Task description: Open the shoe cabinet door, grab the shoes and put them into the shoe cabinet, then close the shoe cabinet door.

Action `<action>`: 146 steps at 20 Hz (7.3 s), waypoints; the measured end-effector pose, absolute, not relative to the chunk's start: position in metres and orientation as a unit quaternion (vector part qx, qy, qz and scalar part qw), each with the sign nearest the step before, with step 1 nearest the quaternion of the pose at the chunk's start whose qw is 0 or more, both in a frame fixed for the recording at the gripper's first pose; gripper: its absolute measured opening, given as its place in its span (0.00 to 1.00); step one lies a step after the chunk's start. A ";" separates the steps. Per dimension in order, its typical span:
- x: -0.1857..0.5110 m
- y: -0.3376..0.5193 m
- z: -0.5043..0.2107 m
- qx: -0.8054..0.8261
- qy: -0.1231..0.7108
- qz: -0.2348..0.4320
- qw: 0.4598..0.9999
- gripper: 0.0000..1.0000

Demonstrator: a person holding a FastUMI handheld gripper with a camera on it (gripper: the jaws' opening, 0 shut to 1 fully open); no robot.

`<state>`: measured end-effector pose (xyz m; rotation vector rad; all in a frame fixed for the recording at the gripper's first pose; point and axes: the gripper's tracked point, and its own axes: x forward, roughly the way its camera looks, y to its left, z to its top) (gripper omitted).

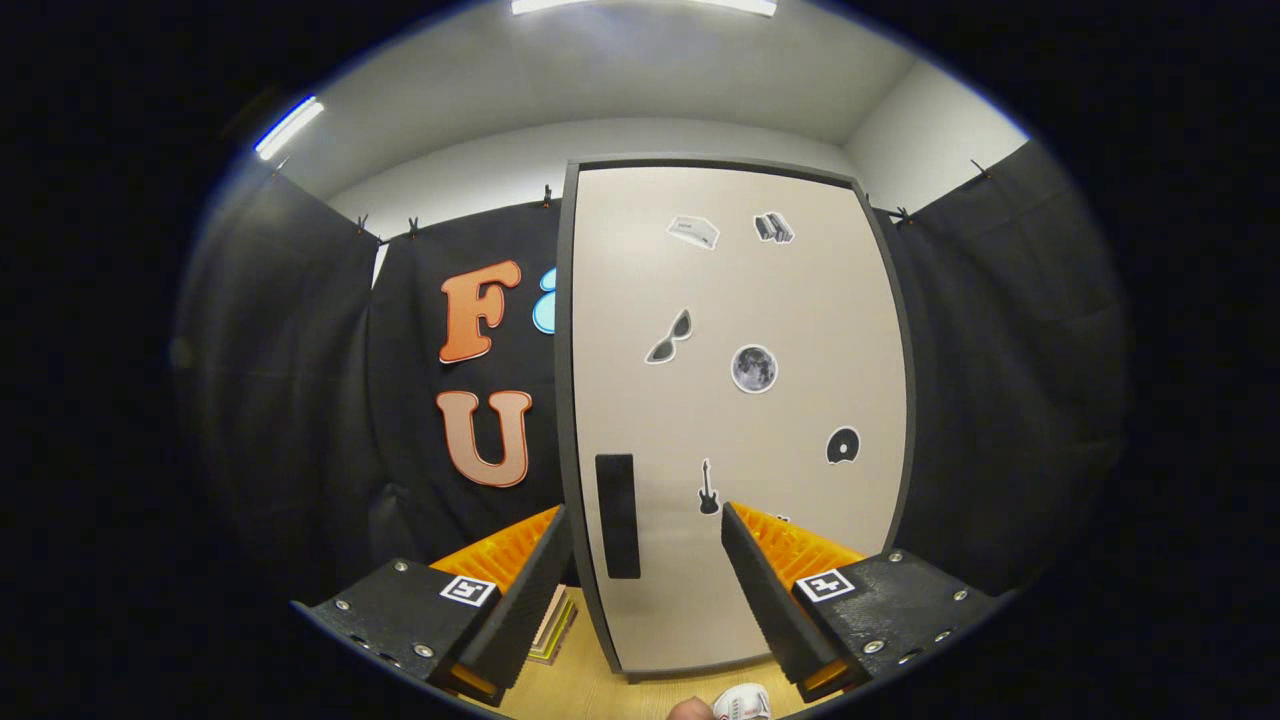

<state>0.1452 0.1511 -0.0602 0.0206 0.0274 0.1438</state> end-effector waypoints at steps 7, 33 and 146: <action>0.188 0.174 -0.085 0.002 0.019 0.090 0.996 0.94; 0.236 0.191 -0.131 0.006 0.080 0.084 0.993 0.27; 0.141 0.154 -0.261 0.052 0.221 0.030 0.974 0.24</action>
